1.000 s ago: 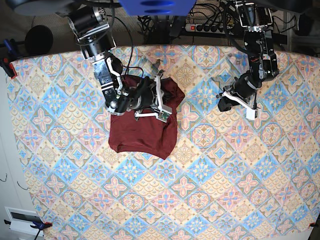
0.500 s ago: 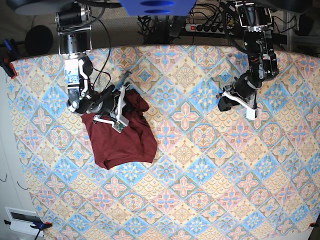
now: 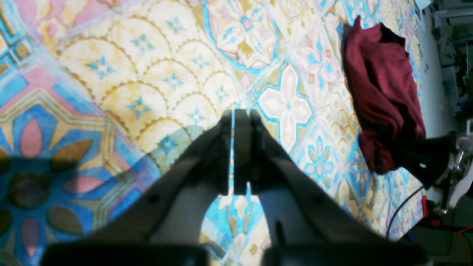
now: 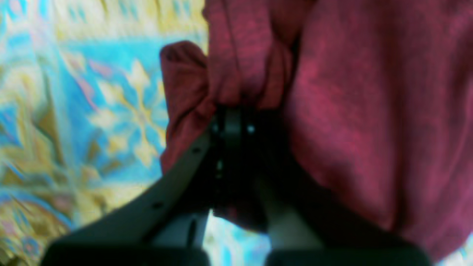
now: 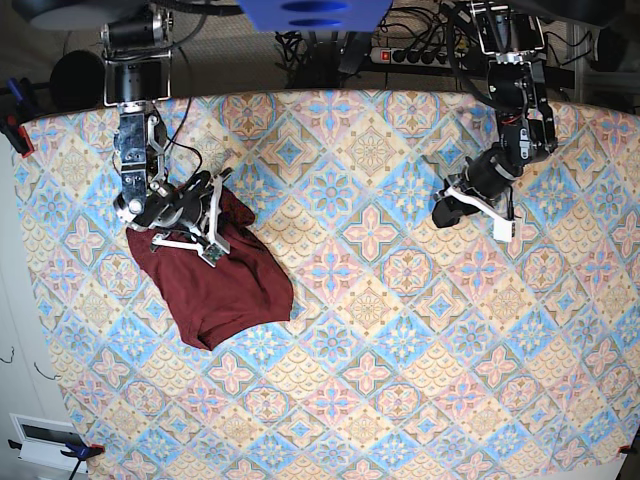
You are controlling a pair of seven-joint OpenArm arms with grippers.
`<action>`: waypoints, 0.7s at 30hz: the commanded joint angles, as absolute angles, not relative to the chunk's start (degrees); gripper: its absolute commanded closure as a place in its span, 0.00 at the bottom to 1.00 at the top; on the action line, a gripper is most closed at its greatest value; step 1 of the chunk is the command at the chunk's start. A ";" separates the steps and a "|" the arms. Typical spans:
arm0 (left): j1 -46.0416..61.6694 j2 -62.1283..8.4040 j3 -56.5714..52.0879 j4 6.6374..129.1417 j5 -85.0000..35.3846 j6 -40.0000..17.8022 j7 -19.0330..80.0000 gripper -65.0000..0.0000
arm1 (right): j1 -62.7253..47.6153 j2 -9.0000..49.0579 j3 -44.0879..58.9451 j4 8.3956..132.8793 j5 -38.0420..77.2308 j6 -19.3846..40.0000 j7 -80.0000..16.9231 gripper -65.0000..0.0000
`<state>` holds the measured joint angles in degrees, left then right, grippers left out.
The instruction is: Layout the t-shirt on the table in an organized manner, then fold the t-shirt properly
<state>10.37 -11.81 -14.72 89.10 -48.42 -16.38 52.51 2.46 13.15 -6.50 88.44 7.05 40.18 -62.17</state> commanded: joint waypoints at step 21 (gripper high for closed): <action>-10.51 9.00 -2.95 71.69 -36.62 -16.92 48.48 1.00 | -2.59 14.11 5.93 109.93 7.69 40.00 -69.67 0.99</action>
<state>-8.97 8.47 -3.14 70.83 -35.55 -16.27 49.47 -3.38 13.50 5.63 109.03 7.66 40.23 -70.39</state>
